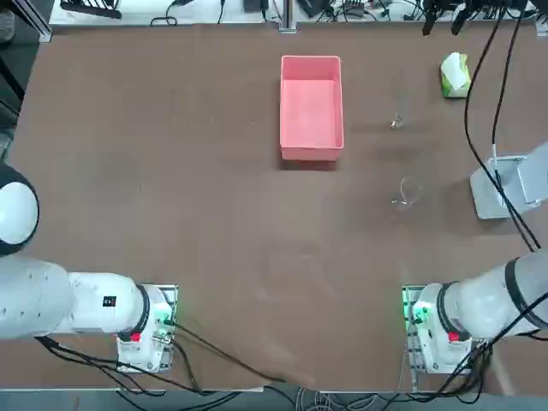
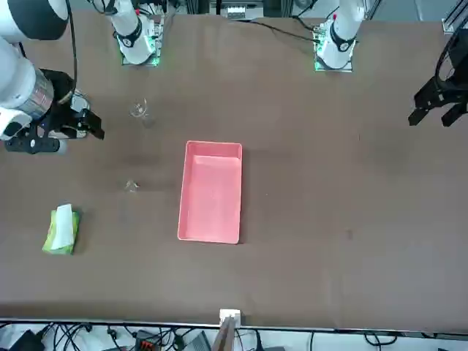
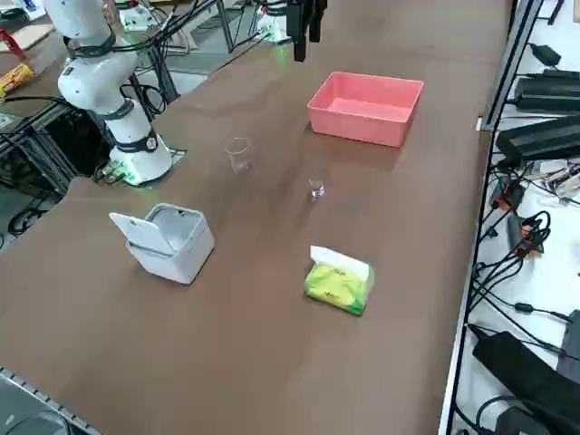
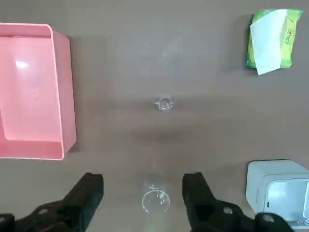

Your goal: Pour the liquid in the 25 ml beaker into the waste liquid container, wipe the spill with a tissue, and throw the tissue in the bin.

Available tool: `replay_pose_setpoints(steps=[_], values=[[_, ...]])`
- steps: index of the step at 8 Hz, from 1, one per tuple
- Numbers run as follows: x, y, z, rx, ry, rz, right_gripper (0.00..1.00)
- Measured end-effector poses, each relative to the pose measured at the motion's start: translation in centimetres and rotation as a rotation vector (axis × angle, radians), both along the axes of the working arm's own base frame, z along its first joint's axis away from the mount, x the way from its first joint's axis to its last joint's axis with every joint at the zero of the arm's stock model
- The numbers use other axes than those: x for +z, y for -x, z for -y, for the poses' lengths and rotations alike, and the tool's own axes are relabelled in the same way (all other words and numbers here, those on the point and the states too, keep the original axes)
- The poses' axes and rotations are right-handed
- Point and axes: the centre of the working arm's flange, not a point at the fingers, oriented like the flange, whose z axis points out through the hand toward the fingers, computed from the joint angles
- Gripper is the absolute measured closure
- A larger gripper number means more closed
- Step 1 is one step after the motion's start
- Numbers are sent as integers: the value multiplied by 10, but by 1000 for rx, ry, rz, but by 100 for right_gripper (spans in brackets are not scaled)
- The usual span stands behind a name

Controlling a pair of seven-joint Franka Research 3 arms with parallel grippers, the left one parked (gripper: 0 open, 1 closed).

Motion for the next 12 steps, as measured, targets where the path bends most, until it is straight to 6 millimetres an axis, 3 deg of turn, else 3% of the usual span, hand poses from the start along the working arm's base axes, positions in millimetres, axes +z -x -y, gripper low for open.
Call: replay_pose_setpoints(steps=[4,8,10,12], values=[[-4,-1,0,1,1,-9,0],[-51,-13,3,56,21,-112,0],[-60,-14,21,91,23,-143,0],[-75,-18,56,183,-5,-138,0]])
